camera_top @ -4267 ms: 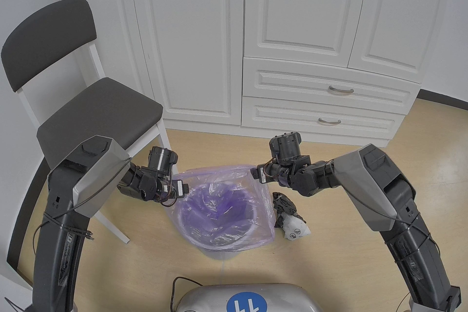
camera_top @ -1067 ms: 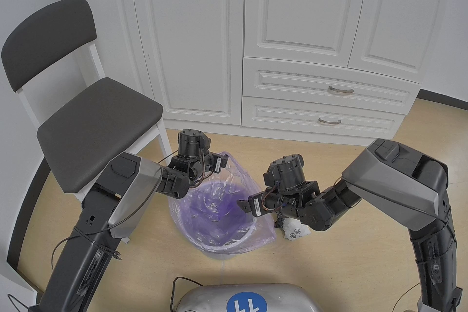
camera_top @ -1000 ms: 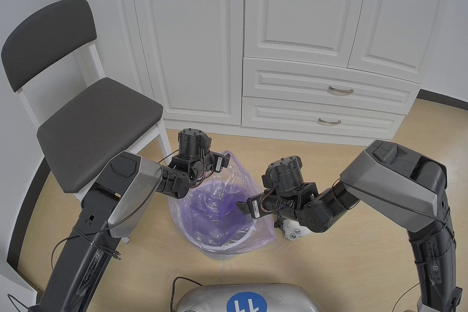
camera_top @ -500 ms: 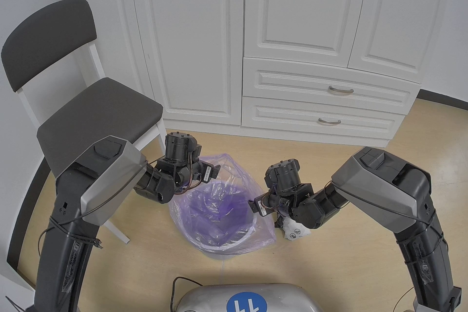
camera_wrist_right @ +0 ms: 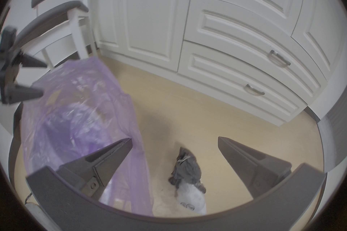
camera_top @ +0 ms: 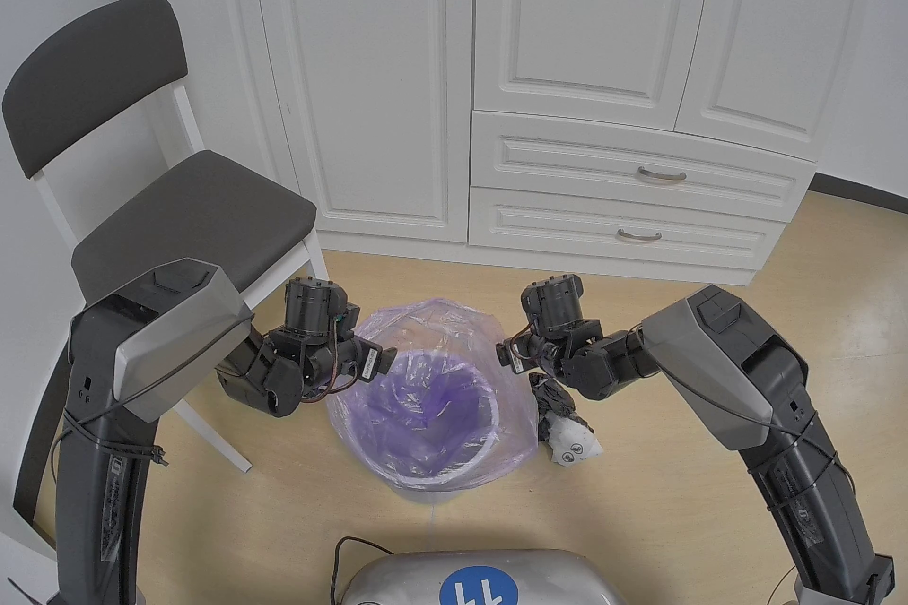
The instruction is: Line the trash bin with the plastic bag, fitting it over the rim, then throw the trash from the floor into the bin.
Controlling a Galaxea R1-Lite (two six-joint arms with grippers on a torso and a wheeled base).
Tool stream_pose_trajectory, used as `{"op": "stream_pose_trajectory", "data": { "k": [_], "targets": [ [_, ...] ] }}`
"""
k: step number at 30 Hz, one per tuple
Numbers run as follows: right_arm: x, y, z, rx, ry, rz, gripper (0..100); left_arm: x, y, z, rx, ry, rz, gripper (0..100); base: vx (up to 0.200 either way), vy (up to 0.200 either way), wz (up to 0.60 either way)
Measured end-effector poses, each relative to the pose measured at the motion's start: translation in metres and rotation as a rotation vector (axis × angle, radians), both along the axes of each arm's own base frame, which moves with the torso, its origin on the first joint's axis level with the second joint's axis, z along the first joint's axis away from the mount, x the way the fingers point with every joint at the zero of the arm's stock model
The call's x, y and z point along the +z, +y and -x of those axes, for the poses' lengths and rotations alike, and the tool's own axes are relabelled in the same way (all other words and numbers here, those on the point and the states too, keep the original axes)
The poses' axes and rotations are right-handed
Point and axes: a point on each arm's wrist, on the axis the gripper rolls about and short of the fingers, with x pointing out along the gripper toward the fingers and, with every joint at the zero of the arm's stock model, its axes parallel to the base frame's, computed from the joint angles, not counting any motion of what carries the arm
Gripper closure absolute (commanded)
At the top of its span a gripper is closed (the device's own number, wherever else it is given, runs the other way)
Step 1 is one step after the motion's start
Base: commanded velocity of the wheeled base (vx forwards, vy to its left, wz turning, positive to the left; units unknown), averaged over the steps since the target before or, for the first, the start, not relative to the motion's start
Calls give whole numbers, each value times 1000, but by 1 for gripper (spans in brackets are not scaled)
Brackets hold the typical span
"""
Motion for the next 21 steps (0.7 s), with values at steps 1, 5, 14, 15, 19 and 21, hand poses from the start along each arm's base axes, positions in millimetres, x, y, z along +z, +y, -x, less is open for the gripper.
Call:
{"op": "stream_pose_trajectory", "data": {
  "k": [1, 5, 14, 15, 19, 21],
  "targets": [
    [1, 0, -5, -9, -8, -1, 0, -1, 3, 2, 0, 8, -6, 0, 0, 0, 0],
    [-10, -3, -16, -28, 26, 25, 0, -8, 19, 5, 19, 36, -26, 0, 0, 0, 0],
    [-34, -9, -26, -43, -6, 0, 0, -23, 51, -8, 112, 39, -35, 0, 0, 0, 0],
    [-36, -11, -27, -46, -13, -5, 0, -26, 54, -10, 121, 41, -35, 0, 0, 0, 0],
    [-41, -12, -29, -57, -26, -30, 0, -31, 56, -24, 183, 9, -5, 0, 0, 0, 0],
    [-44, -13, -29, -64, -27, -43, 0, -31, 58, -33, 229, -16, 21, 0, 0, 0, 0]
  ]
}}
